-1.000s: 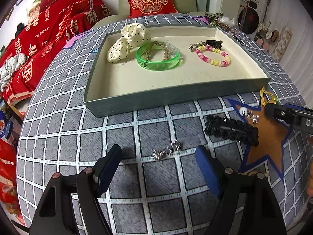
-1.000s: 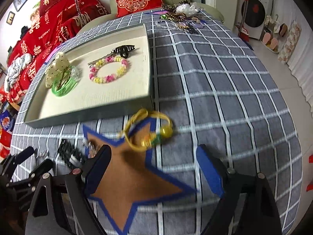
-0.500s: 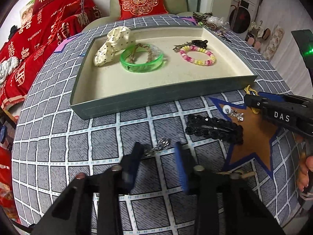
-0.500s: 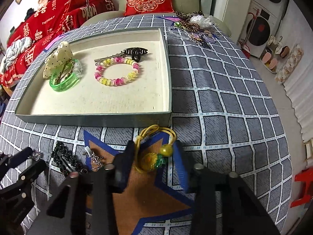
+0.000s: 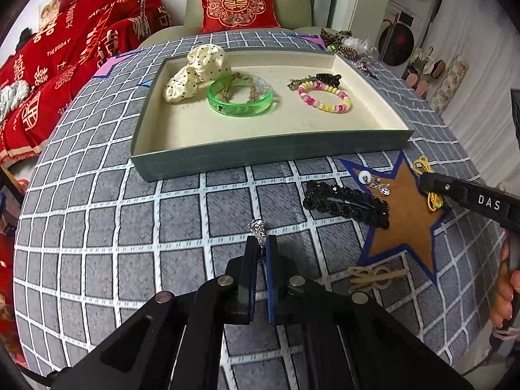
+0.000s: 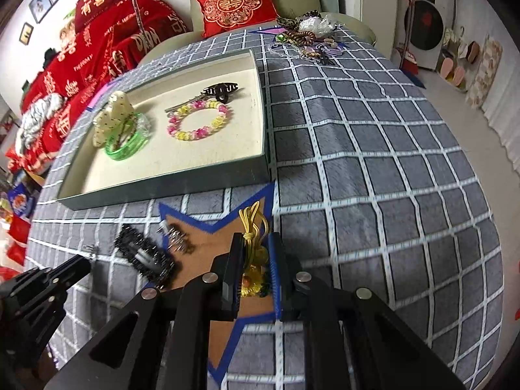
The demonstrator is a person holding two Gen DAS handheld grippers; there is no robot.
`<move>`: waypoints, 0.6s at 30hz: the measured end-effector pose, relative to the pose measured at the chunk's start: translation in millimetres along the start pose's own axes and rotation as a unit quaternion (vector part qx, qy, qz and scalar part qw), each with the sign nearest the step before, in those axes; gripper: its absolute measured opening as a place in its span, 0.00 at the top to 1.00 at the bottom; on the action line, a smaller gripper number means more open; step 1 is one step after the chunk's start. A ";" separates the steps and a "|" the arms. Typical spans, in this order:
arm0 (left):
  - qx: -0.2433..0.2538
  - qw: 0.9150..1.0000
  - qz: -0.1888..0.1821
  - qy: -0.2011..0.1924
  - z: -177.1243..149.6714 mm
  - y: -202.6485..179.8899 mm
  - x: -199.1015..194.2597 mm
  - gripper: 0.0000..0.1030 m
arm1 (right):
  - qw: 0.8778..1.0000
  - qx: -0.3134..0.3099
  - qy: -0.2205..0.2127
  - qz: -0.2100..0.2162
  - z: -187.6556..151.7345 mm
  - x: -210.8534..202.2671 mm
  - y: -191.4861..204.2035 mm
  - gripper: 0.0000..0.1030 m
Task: Organize jewelry
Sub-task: 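Carry the silver clip with the left tool while the right tool carries the yellow bracelet into the tray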
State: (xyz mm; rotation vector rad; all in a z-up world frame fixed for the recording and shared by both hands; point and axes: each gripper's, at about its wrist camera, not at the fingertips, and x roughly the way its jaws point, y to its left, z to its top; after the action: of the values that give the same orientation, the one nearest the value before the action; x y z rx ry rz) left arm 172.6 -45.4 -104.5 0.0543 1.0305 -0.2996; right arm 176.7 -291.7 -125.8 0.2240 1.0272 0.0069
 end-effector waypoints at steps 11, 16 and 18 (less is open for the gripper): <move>-0.030 0.999 -0.010 -0.023 -2.8 19.6 -34.5 0.88 | 0.999 0.023 -0.010 0.040 -19.5 -32.3 -6.0 0.84; -0.030 0.999 -0.008 -0.036 0.4 22.2 -50.2 0.88 | 0.998 0.021 -0.015 0.052 -23.3 -46.6 -4.7 0.84; -0.028 0.999 -0.008 -0.044 3.4 22.7 -56.9 0.88 | 0.998 0.018 -0.019 0.055 -22.1 -52.3 -2.5 0.84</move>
State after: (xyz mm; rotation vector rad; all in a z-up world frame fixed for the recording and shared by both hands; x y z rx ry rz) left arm 154.4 -11.7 -56.5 -0.0179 0.9512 -0.2850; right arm 130.5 -296.0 -93.0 0.3118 0.9759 0.0832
